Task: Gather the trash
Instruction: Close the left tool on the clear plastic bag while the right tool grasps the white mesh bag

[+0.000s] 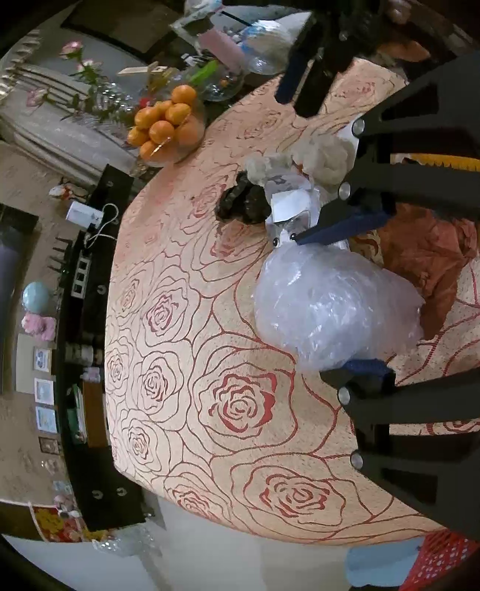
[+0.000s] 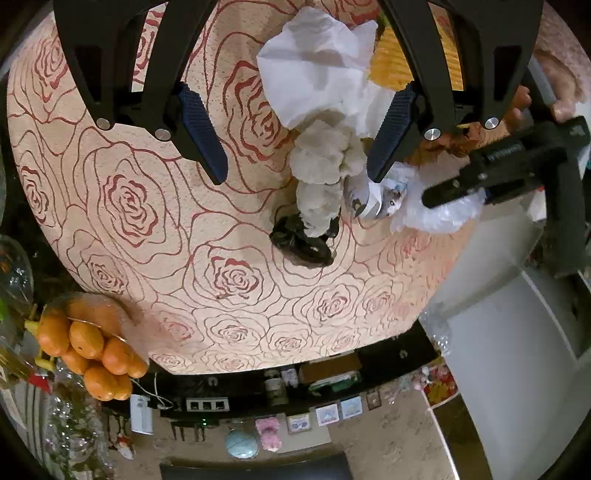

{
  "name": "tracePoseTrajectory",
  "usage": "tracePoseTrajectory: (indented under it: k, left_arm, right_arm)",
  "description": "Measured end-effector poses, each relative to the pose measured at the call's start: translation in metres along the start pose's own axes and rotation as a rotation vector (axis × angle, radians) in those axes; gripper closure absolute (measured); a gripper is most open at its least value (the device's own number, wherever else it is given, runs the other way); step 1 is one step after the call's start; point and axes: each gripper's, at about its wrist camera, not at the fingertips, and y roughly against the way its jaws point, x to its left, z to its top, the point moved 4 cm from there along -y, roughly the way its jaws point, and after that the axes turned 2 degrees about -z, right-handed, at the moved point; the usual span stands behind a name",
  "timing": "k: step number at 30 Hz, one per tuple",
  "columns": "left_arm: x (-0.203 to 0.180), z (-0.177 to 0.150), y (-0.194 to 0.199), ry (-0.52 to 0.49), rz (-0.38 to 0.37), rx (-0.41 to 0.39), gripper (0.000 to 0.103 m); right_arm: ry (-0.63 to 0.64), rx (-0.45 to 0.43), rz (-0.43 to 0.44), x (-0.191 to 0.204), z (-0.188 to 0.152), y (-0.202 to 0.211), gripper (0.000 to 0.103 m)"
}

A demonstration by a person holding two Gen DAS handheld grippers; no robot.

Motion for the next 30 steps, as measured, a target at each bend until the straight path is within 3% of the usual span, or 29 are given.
tracePoseTrajectory:
  k: [6,10,17,19,24,30]
  left_arm:
    - [0.005,0.007,0.035,0.039,-0.021,-0.095,0.055]
    - [0.01,0.011,0.065,0.025,0.039,-0.175,0.055]
    - [0.023,0.011,0.086,0.03,0.112,-0.215,0.055]
    - [0.027,0.011,0.09,0.034,0.122,-0.221,0.055]
    - [0.033,0.008,0.097,0.035,0.145,-0.233,0.055]
    - [0.035,0.007,0.104,0.028,0.173,-0.256,0.055]
  right_arm:
    - [0.035,0.003,-0.006,0.009,-0.001,-0.009,0.028]
    - [0.064,0.017,-0.015,0.018,-0.001,-0.02,0.028]
    - [0.091,0.074,-0.061,0.023,-0.004,-0.047,0.028]
    - [0.091,0.086,-0.069,0.021,-0.005,-0.051,0.033]
    - [0.103,0.115,-0.054,0.024,-0.008,-0.058,0.056]
    - [0.1,0.068,-0.044,0.026,-0.003,-0.046,0.067]
